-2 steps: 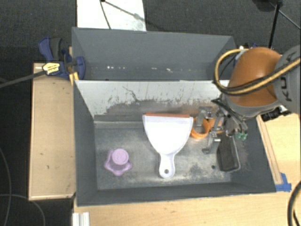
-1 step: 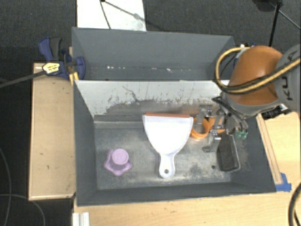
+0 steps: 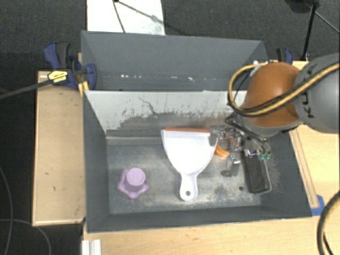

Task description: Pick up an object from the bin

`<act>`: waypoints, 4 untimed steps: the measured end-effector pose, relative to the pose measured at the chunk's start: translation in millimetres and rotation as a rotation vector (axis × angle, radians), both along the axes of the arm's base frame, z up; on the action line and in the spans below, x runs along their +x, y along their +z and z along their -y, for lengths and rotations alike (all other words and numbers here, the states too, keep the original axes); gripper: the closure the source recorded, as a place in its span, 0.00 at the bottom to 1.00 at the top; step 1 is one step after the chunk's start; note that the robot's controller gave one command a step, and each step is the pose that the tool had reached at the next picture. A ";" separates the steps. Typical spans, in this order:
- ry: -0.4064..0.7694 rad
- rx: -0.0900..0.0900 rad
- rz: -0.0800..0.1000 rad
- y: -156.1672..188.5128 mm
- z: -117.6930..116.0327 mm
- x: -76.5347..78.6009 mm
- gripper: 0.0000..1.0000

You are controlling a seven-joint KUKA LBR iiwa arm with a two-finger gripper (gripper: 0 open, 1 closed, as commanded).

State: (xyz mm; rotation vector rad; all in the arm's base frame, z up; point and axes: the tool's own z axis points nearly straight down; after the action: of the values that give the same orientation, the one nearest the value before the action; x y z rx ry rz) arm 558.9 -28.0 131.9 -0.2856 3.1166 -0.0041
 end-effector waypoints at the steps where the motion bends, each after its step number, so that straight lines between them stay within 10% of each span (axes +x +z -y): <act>1: 0.226 0.002 -0.016 -15.9 -31.8 -10.6 0.00; 2: 0.403 -0.001 -0.006 -9.2 -33.5 6.4 0.00; 3: 0.598 -0.002 -0.009 -44.1 -53.0 -8.1 0.00; 4: 1.092 -0.003 -0.012 -59.8 -61.6 3.3 1.00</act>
Offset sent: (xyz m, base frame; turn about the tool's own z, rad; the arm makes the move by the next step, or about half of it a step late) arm 0.0064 0.0321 -0.0121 -0.4060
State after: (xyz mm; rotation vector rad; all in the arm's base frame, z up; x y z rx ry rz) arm 562.2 33.6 72.1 -1.8693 2.5252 0.0036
